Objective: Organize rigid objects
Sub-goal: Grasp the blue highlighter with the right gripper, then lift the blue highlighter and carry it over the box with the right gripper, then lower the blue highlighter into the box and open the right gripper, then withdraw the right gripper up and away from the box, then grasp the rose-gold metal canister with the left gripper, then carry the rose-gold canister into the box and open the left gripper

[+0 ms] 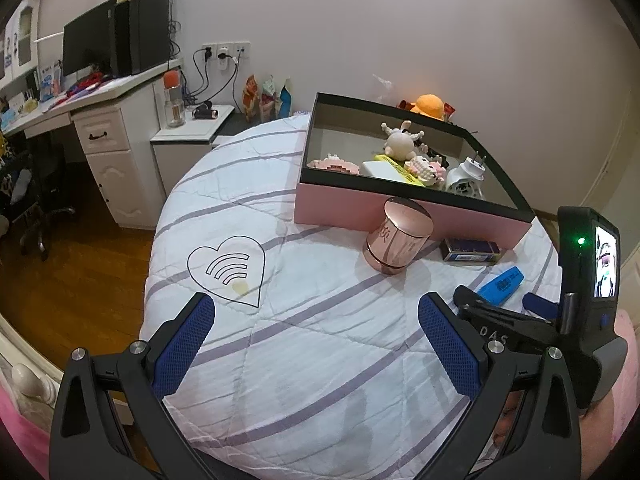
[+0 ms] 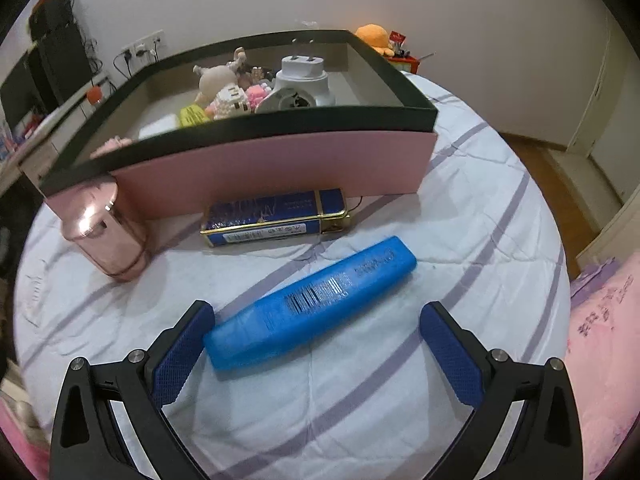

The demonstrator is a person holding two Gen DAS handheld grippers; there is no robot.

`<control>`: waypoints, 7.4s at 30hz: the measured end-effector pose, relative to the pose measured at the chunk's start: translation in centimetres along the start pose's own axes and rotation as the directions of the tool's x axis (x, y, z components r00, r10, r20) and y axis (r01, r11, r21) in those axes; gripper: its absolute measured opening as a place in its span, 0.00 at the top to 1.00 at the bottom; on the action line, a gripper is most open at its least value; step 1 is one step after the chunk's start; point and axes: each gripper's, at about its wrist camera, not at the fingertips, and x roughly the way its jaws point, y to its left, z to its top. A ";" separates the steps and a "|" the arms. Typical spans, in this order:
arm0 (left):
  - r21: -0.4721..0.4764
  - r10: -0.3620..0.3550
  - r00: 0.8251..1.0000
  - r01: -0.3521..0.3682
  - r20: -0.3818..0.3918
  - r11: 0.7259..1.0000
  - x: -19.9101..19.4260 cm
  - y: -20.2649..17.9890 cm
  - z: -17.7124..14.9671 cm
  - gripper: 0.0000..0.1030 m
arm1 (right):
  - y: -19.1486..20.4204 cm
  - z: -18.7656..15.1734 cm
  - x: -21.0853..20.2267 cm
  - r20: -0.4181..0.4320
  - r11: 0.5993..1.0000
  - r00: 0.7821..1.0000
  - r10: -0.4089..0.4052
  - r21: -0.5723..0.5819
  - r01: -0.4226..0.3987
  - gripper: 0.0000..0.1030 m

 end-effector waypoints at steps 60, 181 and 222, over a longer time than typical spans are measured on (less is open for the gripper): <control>0.057 -0.020 1.000 0.018 0.021 0.998 -1.2 -2.6 0.0 0.00 | -3.5 -0.9 -2.8 0.073 0.992 0.991 0.114 -0.058 -0.110 0.83; 0.115 -0.026 1.000 0.026 -0.006 0.993 1.7 -7.1 0.1 0.00 | -7.6 -1.6 -8.9 0.237 0.982 0.953 0.187 -0.034 -0.184 0.00; 0.124 -0.018 1.000 0.021 -0.021 0.992 5.9 -6.3 4.5 0.53 | -6.9 0.7 -5.1 0.168 0.981 0.967 0.193 -0.018 -0.193 0.00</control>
